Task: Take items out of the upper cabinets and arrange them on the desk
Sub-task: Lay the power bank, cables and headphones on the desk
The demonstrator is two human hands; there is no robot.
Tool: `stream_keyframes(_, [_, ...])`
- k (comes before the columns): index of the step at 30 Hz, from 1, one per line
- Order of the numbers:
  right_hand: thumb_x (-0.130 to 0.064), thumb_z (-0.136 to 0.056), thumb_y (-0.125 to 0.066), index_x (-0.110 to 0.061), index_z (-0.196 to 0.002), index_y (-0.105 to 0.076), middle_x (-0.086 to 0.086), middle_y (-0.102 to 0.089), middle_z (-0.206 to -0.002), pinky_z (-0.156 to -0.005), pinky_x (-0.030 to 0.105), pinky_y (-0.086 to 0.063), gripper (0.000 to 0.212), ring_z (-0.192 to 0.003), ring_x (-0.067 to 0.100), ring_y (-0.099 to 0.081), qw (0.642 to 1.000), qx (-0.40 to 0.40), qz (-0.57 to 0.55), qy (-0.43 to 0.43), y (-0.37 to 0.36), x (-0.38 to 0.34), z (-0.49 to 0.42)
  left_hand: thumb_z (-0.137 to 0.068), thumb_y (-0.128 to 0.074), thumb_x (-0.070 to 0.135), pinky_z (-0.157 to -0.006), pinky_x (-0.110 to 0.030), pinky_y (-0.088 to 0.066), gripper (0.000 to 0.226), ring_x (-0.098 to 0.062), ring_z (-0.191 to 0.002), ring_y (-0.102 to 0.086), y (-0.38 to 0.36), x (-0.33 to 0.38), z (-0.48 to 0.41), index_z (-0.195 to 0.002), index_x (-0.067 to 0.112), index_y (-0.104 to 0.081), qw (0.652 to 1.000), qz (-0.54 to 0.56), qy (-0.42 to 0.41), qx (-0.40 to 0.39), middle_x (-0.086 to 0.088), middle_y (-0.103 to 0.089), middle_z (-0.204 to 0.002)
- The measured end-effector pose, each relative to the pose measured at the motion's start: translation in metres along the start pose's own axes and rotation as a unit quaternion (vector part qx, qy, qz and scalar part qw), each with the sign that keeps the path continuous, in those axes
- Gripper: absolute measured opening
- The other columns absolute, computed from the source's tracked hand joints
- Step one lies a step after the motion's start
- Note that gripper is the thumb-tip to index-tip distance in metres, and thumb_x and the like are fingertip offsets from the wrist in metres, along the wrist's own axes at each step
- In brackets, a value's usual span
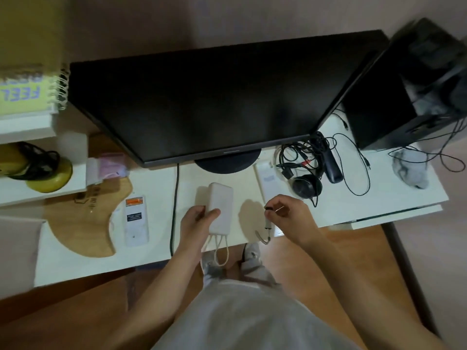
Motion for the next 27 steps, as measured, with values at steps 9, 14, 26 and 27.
stream_keyframes(9, [-0.013,-0.084,-0.073,-0.019,-0.087,-0.071,-0.009,-0.070,-0.081,-0.080,0.028,-0.053,0.008,-0.080,0.014,-0.067,0.999,-0.030,0.028,0.015,-0.022,0.004,-0.087,-0.083,-0.080,0.025,-0.083,-0.035,-0.055,0.028,-0.022,-0.097,-0.066,-0.016,-0.007,-0.037,-0.101,0.013,-0.062,0.998,0.031,0.022,0.059,-0.009,-0.067,-0.102])
stream_keyframes(14, [-0.009,-0.085,-0.071,-0.023,-0.084,-0.068,-0.017,-0.066,-0.075,-0.075,0.021,-0.049,0.014,-0.074,0.004,-0.064,0.997,-0.047,0.047,0.036,-0.043,-0.004,-0.112,-0.086,-0.077,0.025,-0.066,-0.022,-0.047,0.031,-0.015,-0.089,-0.065,-0.016,-0.004,-0.038,-0.108,0.010,-0.061,0.998,-0.005,-0.002,0.069,-0.005,-0.067,-0.101])
stream_keyframes(26, [-0.011,-0.092,-0.064,-0.020,-0.106,-0.069,-0.004,-0.070,-0.098,-0.079,0.020,-0.042,0.017,-0.087,0.016,-0.065,0.983,-0.093,0.145,0.065,-0.057,-0.001,-0.115,-0.089,-0.072,0.033,-0.059,-0.002,-0.040,0.019,-0.008,-0.081,-0.063,-0.010,-0.002,-0.034,-0.101,0.018,-0.068,0.968,-0.211,-0.102,0.093,0.005,-0.066,-0.094])
stream_keyframes(27, [-0.011,-0.093,-0.064,-0.019,-0.110,-0.069,-0.002,-0.070,-0.102,-0.079,0.020,-0.042,0.019,-0.089,0.016,-0.065,0.981,-0.096,0.152,0.069,-0.058,0.000,-0.113,-0.088,-0.073,0.033,-0.062,-0.003,-0.041,0.027,-0.009,-0.086,-0.064,-0.010,-0.002,-0.033,-0.110,0.019,-0.067,0.967,-0.215,-0.105,0.088,0.006,-0.066,-0.100])
Point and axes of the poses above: each hand's wrist, its own z-axis away from the middle knuckle, its own y-axis out of the back of the hand, x = y × z, the point moved 5 cm from there along -z, towards the middle knuckle
